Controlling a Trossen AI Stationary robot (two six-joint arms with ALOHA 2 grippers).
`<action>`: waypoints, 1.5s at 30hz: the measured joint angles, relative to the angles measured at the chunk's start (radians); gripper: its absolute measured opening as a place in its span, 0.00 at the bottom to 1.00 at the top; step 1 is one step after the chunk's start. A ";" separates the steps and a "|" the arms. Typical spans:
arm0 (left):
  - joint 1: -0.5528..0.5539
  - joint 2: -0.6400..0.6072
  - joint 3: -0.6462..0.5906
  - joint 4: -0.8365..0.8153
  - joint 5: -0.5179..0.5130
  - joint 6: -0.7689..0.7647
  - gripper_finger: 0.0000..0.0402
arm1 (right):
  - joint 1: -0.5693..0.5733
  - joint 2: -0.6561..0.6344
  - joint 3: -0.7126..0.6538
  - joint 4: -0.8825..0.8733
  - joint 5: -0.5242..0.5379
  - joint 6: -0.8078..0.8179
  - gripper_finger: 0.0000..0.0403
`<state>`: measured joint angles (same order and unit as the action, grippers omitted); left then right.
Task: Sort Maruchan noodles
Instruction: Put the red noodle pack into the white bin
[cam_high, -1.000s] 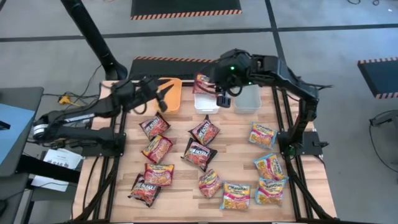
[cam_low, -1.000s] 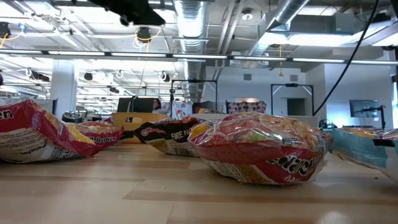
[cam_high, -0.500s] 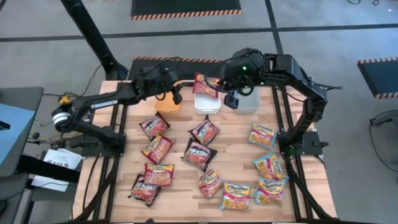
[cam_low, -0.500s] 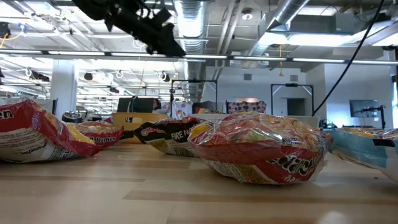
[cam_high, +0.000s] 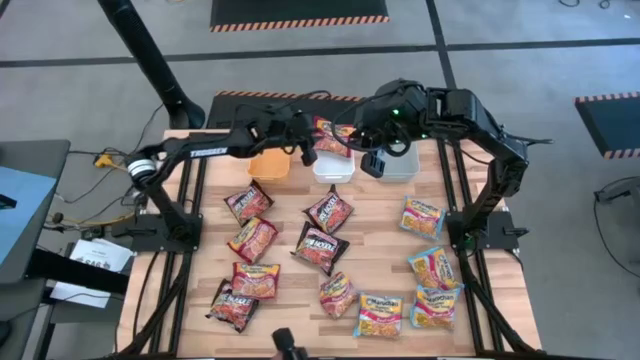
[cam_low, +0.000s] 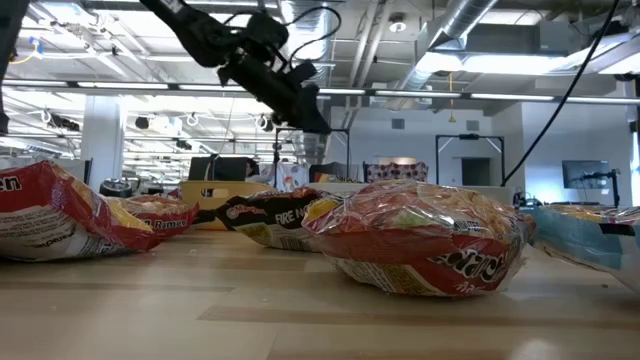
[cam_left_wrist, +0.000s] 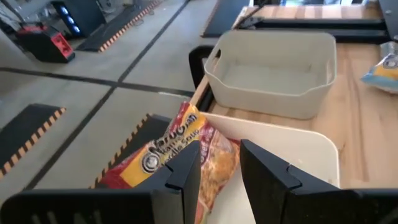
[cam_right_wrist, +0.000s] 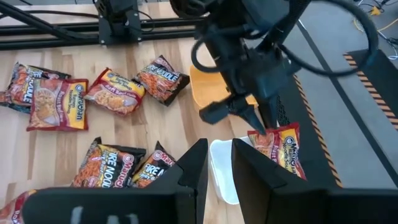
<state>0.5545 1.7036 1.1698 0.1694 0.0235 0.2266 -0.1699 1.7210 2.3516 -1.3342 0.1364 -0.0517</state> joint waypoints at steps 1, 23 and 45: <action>0.000 0.017 0.014 -0.002 0.000 -0.001 0.25 | 0.000 0.000 0.000 0.000 0.000 0.000 0.24; 0.112 0.245 0.111 -0.048 0.190 -0.082 0.25 | -0.001 0.000 0.000 -0.029 0.000 -0.001 0.24; 0.116 0.368 0.156 -0.081 0.219 -0.115 0.26 | -0.001 0.000 0.000 -0.027 -0.001 0.000 0.24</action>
<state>0.6704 2.0717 1.3259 0.0888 0.2422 0.1118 -0.1707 1.7214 2.3516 -1.3609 0.1356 -0.0521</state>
